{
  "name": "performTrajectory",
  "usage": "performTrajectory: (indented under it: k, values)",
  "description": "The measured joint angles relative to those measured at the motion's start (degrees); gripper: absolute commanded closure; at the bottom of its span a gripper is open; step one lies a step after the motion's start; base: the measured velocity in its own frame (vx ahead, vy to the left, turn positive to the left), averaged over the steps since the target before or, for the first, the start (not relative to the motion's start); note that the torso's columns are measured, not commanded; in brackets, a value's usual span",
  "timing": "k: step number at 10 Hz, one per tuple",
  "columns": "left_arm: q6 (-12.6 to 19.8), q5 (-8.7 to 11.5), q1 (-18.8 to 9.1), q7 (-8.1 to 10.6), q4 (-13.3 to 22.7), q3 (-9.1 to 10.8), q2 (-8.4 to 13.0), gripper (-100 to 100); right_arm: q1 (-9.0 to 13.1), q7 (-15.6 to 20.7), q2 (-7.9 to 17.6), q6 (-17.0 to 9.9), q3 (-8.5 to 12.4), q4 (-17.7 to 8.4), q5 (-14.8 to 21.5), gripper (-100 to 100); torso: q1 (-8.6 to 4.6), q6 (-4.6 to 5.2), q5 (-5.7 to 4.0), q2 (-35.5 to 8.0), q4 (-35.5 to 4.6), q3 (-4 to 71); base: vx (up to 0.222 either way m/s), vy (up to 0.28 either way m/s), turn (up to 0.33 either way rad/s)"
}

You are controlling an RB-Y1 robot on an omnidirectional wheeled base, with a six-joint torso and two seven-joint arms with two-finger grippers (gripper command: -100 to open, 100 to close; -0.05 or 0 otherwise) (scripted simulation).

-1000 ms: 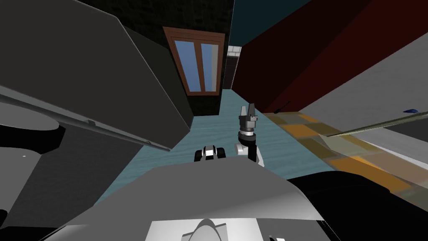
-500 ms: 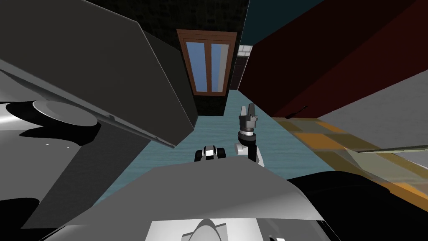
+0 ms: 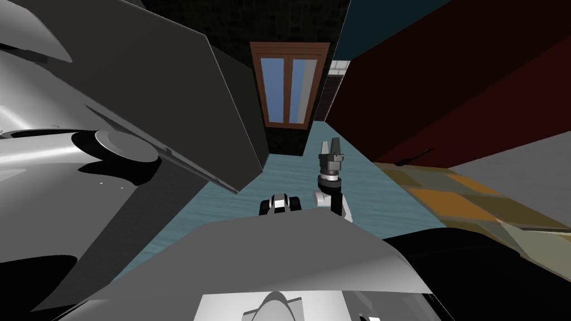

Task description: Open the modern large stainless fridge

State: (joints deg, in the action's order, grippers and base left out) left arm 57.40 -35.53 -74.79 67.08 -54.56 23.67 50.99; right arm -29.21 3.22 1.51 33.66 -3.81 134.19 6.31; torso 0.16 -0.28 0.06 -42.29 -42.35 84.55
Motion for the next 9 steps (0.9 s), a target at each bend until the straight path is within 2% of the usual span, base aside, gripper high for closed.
performTrajectory:
  k: [1, 2, 3, 4, 5, 6, 8, 9]
  values:
    - [0.7, -1.2, -0.4, -0.03, -1.0, -0.03, -1.7, 100, 0.0, 0.0, 0.0, 0.0, 0.0, 0.0, 0.0, 0, 0.04, 0.05, 0.05, -0.1, 0.0, -0.1, 0.034, -0.003, 0.070]
    - [1.6, -1.5, 0.0, -0.57, -3.1, 0.22, -3.4, 100, 0.0, 0.0, 0.0, 0.0, 0.0, 0.0, 0.0, 0, -0.04, 0.40, 0.08, -0.1, 0.2, -0.1, 0.037, -0.004, 0.302]
    - [3.1, -3.0, -0.6, -0.54, -4.9, -0.13, -5.6, 100, 0.0, 0.0, 0.0, 0.0, 0.0, 0.0, 0.0, 0, -0.05, 0.01, -0.01, -0.1, 0.0, -0.1, 0.052, -0.014, 0.253]
    - [4.1, -4.6, -1.3, -0.34, -5.6, -0.40, -7.5, 100, 0.0, 0.0, 0.0, 0.0, 0.0, 0.0, 0.0, 0, 0.00, 0.06, 0.01, -0.2, 0.0, -0.1, 0.030, -0.003, 0.072]
    - [4.6, -5.3, -1.8, -0.58, -6.0, -0.41, -9.1, -100, 0.0, 0.0, 0.0, 0.0, 0.0, 0.0, 0.0, 0, -0.08, 0.40, -0.01, -0.1, 0.1, 0.0, 0.018, 0.018, -0.082]
    - [5.3, -5.5, -3.5, -1.32, -5.5, -0.79, -8.7, -100, 0.0, 0.0, 0.0, 0.0, 0.0, 0.0, 0.0, 0, -0.13, 0.38, -0.06, 0.1, 0.1, 0.1, 0.020, 0.044, -0.109]
    - [7.6, -5.3, -5.1, -3.75, -7.1, -0.96, -7.8, -100, 0.0, 0.0, 0.0, 0.0, 0.0, 0.0, 0.0, 0, -0.09, 0.28, -0.03, 0.1, 0.1, 0.1, 0.017, 0.040, -0.039]
    - [8.0, -5.5, -6.2, -4.13, -6.4, -1.24, -7.5, -100, 0.0, 0.0, 0.0, 0.0, 0.0, 0.0, 0.0, 0, -0.13, 0.27, -0.04, 0.0, 0.1, 0.1, 0.015, 0.021, -0.034]
